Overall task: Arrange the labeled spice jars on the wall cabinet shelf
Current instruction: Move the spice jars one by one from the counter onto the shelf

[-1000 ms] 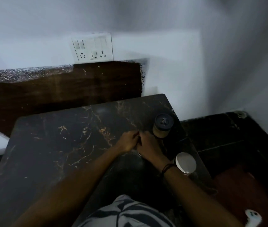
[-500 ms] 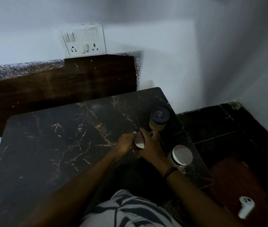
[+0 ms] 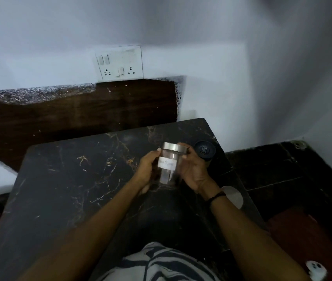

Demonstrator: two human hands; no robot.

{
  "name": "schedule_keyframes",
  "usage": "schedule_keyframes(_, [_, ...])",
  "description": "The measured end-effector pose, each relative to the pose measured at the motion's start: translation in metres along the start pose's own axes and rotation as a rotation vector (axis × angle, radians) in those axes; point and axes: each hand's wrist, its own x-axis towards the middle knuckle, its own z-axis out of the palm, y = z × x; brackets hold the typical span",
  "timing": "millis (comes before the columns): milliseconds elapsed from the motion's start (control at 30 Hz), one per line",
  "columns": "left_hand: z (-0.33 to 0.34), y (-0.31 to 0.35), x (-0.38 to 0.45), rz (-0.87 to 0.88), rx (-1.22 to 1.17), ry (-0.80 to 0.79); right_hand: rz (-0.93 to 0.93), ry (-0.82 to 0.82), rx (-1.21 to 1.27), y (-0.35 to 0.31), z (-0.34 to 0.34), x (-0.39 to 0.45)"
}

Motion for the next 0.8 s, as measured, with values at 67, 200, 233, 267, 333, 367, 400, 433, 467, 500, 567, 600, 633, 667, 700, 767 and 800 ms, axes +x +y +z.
schedule_keyframes(67, [-0.004, 0.001, -0.006, 0.031, -0.001, 0.047, 0.019, 0.042, -0.043, 0.004, 0.008, -0.002])
schedule_keyframes(200, [-0.011, 0.017, -0.013, 0.106, -0.024, 0.128, -0.005, 0.074, -0.139, 0.004, 0.023, 0.001])
schedule_keyframes(233, [-0.011, 0.028, -0.013, 0.128, -0.048, 0.141, -0.023, 0.063, -0.149, -0.003, 0.030, 0.005])
schedule_keyframes(267, [-0.012, 0.041, -0.012, 0.157, -0.065, 0.152, -0.044, 0.051, -0.150, -0.011, 0.039, 0.011])
schedule_keyframes(333, [-0.010, 0.075, -0.009, 0.237, -0.082, 0.152, -0.101, 0.035, -0.130, -0.033, 0.060, 0.026])
schedule_keyframes(367, [-0.009, 0.095, -0.008, 0.279, -0.085, 0.154, -0.139, 0.023, -0.120, -0.046, 0.072, 0.033])
schedule_keyframes(400, [-0.008, 0.115, -0.007, 0.323, -0.078, 0.158, -0.178, 0.004, -0.126, -0.061, 0.086, 0.040])
schedule_keyframes(433, [-0.006, 0.136, -0.006, 0.367, -0.065, 0.163, -0.220, -0.011, -0.155, -0.078, 0.100, 0.046])
schedule_keyframes(467, [-0.004, 0.155, -0.005, 0.403, -0.057, 0.164, -0.259, -0.022, -0.193, -0.092, 0.113, 0.050])
schedule_keyframes(500, [-0.002, 0.176, -0.006, 0.440, -0.066, 0.165, -0.301, -0.034, -0.239, -0.109, 0.127, 0.054])
schedule_keyframes(567, [0.001, 0.214, -0.009, 0.507, -0.096, 0.164, -0.372, -0.063, -0.321, -0.141, 0.155, 0.056])
schedule_keyframes(600, [0.002, 0.233, -0.011, 0.546, -0.100, 0.165, -0.409, -0.082, -0.365, -0.157, 0.168, 0.057])
schedule_keyframes(633, [0.003, 0.249, -0.013, 0.582, -0.098, 0.173, -0.442, -0.097, -0.409, -0.171, 0.180, 0.057])
schedule_keyframes(667, [0.005, 0.266, -0.015, 0.624, -0.096, 0.183, -0.476, -0.111, -0.447, -0.185, 0.192, 0.056])
schedule_keyframes(700, [0.007, 0.283, -0.019, 0.662, -0.093, 0.195, -0.511, -0.118, -0.481, -0.199, 0.204, 0.055])
schedule_keyframes(767, [0.011, 0.313, -0.026, 0.738, -0.063, 0.212, -0.589, -0.115, -0.520, -0.223, 0.224, 0.051])
schedule_keyframes(800, [0.013, 0.326, -0.029, 0.776, -0.046, 0.215, -0.630, -0.108, -0.525, -0.233, 0.233, 0.049])
